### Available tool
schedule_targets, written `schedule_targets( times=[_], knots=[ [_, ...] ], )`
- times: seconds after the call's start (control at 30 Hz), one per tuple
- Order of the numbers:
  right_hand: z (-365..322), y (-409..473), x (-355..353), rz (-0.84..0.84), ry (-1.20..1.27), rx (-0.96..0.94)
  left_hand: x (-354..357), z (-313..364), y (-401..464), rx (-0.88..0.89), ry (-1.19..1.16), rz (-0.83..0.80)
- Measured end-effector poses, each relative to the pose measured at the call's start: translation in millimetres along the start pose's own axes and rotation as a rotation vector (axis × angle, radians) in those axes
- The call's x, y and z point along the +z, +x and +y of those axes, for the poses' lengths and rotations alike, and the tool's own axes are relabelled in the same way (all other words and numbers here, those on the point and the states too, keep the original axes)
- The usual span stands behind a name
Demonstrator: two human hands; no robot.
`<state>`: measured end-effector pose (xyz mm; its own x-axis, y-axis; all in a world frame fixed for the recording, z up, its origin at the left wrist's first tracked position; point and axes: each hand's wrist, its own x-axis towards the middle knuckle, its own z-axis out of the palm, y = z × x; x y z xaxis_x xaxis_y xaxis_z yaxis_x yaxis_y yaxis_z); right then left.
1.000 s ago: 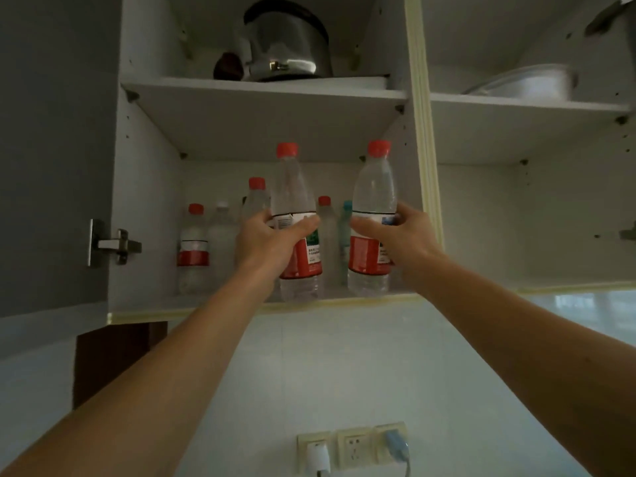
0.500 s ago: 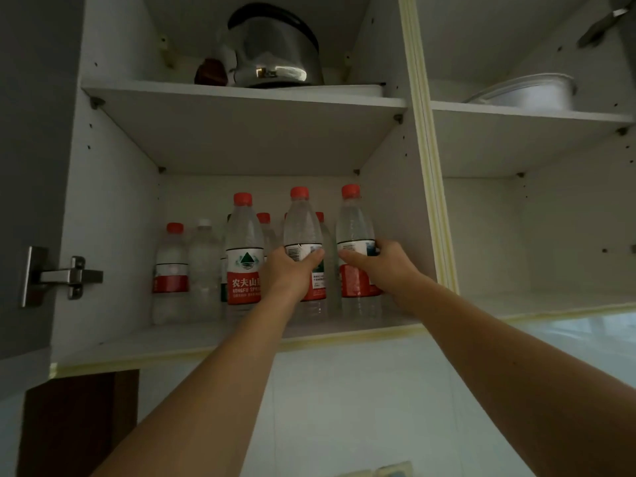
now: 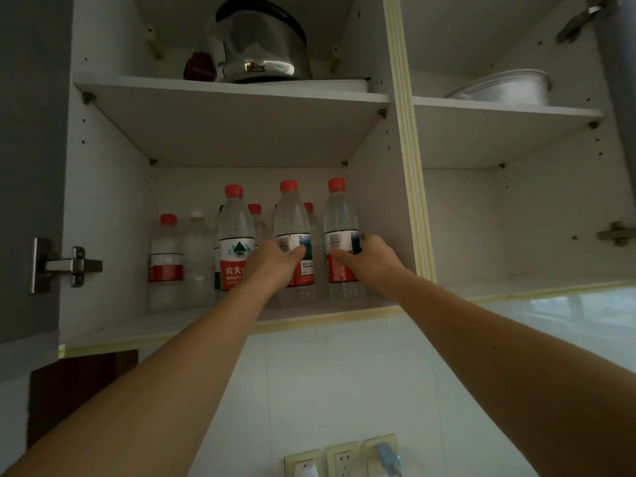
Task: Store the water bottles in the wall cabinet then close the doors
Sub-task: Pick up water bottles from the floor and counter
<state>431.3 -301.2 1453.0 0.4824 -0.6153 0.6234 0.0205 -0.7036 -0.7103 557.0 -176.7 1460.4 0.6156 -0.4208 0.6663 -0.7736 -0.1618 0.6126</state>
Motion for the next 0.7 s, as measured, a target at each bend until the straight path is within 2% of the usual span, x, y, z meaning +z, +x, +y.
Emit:
schedule_targets(
  times=[0.17, 0.3, 0.47, 0.57, 0.7],
  knots=[
    [-6, -49, -27, 0.131, -0.137, -0.149, -11, 19, -42, 0.125, -0.026, 0.256],
    [-3, -103, -57, 0.206, -0.202, -0.265, -4, 43, -94, 0.268, -0.188, 0.225],
    [27, -182, -99, 0.267, -0.231, -0.265, 42, 64, -170, 0.266, -0.47, 0.045],
    [59, -229, -123, 0.256, -0.279, -0.183, 85, 65, -222, 0.233, -0.484, -0.118],
    [116, -295, -156, 0.24, -0.369, -0.031, 150, 53, -299, 0.088, -0.544, -0.365]
  ],
)
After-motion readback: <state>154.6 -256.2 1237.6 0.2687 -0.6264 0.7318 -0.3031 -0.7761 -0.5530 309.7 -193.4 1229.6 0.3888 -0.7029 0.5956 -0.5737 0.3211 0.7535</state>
